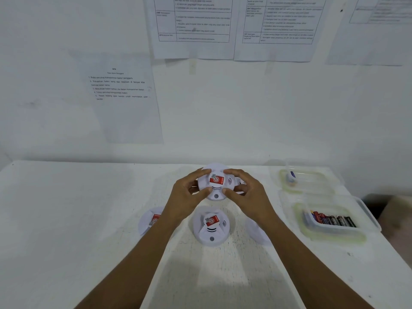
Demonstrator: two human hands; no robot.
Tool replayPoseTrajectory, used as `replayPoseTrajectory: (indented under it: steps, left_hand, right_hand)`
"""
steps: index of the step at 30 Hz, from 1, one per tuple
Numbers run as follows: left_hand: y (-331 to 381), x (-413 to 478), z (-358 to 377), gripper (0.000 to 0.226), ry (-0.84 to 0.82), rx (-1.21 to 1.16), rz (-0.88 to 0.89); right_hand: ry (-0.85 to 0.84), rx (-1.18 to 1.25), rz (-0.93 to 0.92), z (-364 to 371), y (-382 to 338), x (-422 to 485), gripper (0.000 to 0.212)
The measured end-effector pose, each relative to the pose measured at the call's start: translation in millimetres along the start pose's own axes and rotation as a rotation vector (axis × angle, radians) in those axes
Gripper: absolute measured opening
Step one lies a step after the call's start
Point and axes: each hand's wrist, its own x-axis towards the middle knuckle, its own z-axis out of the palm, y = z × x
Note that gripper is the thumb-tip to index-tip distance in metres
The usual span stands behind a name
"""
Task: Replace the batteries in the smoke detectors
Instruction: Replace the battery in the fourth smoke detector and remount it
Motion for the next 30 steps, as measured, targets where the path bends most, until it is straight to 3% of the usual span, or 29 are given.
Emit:
replayPoseTrajectory:
  steps: [30]
  left_hand:
    - [-27.4, 13.9, -16.2, 0.047, 0.025, 0.085, 0.030]
  right_hand:
    - [-0.025, -0.061, -0.001, 18.1, 17.0, 19.6, 0.048]
